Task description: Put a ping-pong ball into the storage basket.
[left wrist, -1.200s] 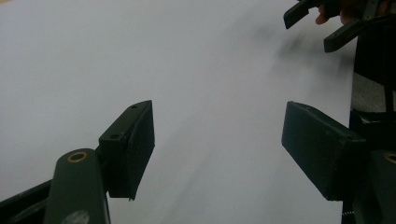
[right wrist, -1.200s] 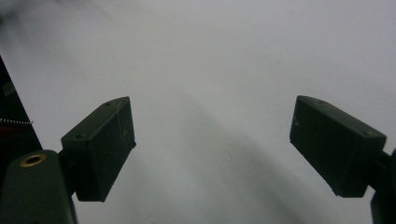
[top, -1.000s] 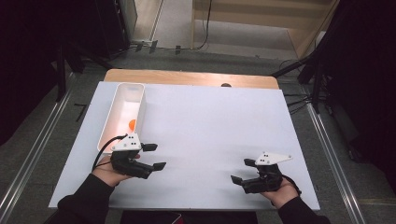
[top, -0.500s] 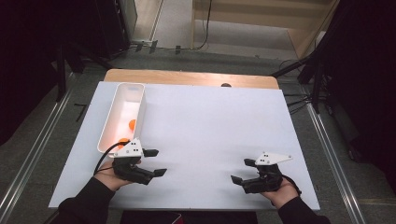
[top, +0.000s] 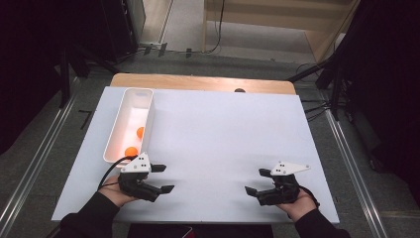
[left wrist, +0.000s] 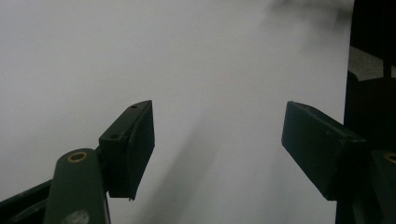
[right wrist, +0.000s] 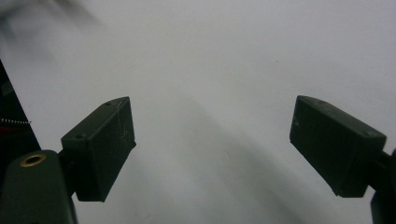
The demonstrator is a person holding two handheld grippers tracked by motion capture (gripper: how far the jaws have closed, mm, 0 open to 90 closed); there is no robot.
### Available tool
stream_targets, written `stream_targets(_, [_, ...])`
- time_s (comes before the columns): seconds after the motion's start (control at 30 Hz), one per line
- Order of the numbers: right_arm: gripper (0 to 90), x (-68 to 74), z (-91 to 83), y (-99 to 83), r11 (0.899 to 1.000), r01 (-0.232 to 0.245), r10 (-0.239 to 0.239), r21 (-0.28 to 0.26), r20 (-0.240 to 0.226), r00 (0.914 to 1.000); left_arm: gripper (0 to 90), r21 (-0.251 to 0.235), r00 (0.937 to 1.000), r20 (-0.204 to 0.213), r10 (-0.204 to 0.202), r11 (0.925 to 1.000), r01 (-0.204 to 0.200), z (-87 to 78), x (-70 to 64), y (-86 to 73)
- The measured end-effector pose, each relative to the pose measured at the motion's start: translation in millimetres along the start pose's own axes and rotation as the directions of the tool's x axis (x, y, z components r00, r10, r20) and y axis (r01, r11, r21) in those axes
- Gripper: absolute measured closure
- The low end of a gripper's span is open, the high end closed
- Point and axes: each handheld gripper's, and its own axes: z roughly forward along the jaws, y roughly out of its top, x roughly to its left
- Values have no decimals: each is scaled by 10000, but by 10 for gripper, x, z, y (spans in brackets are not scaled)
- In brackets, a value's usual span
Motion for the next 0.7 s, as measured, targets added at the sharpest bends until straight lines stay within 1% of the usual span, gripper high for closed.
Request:
stream_targets(0.2, [125,0,-1,-1,10000,6,-6,-1,5,10000,260,70,9999,-124,-24,10000,25,-19,12,-28])
stream_targets(0.3, [125,2,0,0,10000,-17,17,16,7,10000,260,122,9996,-236,-167,9998,170,-34,24,-46])
stream_targets(0.4, [125,5,1,0,10000,-25,25,-6,1,10000,260,59,9993,-271,-274,9996,276,-55,24,-68])
stream_targets(0.7, [125,-3,-1,-3,10000,18,-18,1,8,10000,260,124,9989,-356,-311,9994,315,-87,10,-113])
